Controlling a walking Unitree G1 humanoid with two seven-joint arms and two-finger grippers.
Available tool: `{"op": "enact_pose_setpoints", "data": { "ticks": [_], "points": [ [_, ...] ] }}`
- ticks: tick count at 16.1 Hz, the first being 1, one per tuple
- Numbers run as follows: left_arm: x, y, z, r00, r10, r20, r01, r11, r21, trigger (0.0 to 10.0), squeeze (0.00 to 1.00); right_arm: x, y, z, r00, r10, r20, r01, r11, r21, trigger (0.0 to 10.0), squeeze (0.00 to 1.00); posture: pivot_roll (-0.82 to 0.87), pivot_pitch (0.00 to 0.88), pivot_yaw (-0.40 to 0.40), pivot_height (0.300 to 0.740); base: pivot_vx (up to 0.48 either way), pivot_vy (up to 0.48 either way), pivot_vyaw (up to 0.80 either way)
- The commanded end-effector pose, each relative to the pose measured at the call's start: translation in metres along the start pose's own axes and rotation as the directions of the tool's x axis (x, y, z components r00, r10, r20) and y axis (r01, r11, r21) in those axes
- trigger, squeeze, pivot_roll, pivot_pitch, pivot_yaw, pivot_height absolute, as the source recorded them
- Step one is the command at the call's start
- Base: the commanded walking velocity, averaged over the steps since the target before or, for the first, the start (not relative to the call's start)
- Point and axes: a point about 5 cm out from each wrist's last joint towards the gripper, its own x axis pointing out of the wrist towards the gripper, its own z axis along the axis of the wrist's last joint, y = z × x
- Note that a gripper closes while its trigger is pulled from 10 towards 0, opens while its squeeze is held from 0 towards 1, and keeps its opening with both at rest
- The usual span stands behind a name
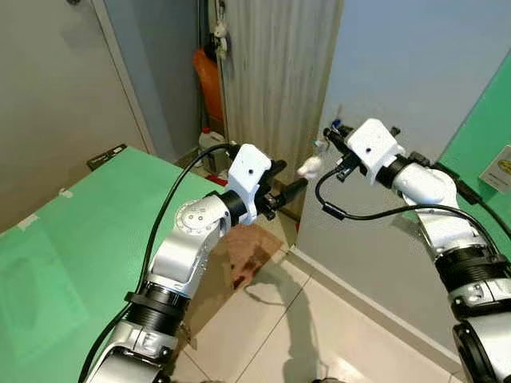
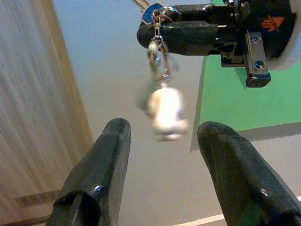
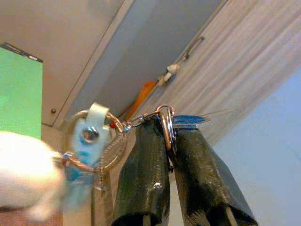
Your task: Hang keys on a hook
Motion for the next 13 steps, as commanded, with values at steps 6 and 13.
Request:
{"op": "enact_pose_setpoints", "data": {
  "ticks": [6, 13],
  "points": [
    [0.005, 0.0, 0.01, 1.0, -0.011, 0.021, 0.011, 1.0, 0.01, 10.0, 0.0, 0.01, 0.004, 0.013, 0.998, 0.019, 0.06, -0.019, 1.0, 0.005, 0.0, 0.0, -0.06, 0.0, 0.064, 0.74, 0.0, 0.0, 0.0],
    [0.009, 0.004, 0.008, 1.0, 0.006, 0.014, -0.006, 1.0, -0.002, 10.0, 0.0, 0.016, 0.008, 0.03, 0.991, 0.024, 0.131, -0.029, 0.999, 0.035, 0.0, 0.0, -0.06, 0.0, 0.069, 0.74, 0.0, 0.0, 0.0]
  ]
}}
